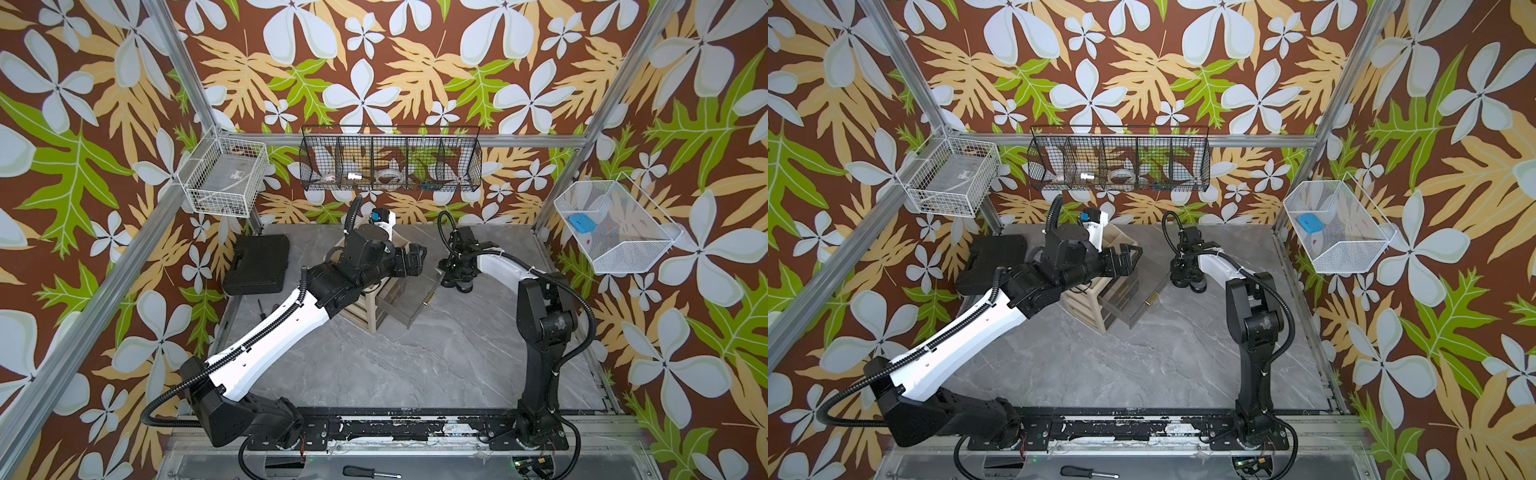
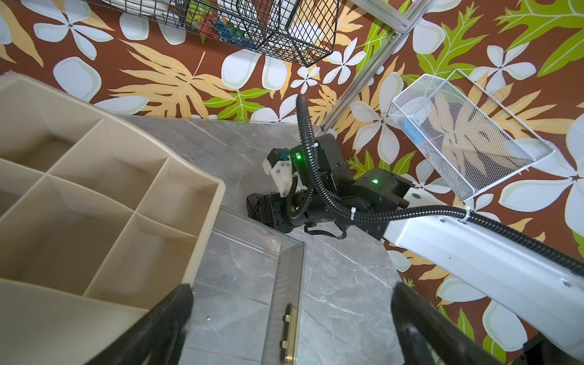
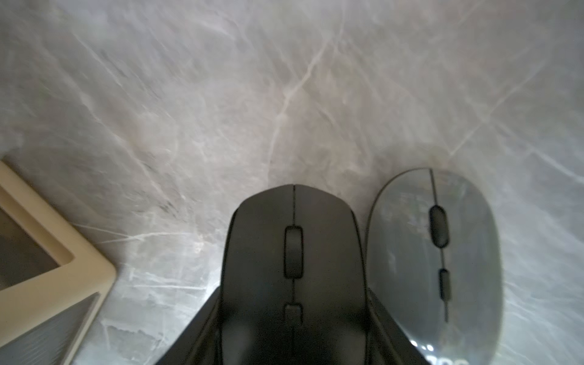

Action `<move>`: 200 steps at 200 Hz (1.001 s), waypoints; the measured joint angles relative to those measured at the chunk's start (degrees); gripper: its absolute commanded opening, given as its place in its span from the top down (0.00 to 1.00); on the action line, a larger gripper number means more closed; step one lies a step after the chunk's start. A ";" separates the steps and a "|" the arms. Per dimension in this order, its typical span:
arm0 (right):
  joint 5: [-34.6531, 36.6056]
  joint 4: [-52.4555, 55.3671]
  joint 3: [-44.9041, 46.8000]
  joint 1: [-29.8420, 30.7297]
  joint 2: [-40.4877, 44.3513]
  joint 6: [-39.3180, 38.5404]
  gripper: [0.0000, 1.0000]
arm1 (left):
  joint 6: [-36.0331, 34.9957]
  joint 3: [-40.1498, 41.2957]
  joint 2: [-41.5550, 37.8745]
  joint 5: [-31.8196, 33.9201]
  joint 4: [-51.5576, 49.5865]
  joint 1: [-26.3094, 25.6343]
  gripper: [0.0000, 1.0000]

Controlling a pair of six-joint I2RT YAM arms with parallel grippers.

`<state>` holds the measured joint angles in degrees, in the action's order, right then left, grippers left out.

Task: Take the mice out of the drawer
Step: Place the mouse at the center of the board.

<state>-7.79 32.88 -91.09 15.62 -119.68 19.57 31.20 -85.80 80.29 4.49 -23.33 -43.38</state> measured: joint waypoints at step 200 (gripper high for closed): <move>-1.88 -1.90 1.46 0.15 2.97 2.40 0.28 | -0.76 -1.84 -2.73 1.77 -0.81 0.55 0.00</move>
<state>-9.67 30.98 -89.62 15.77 -116.71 21.98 30.44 -87.64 77.56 6.26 -24.14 -42.83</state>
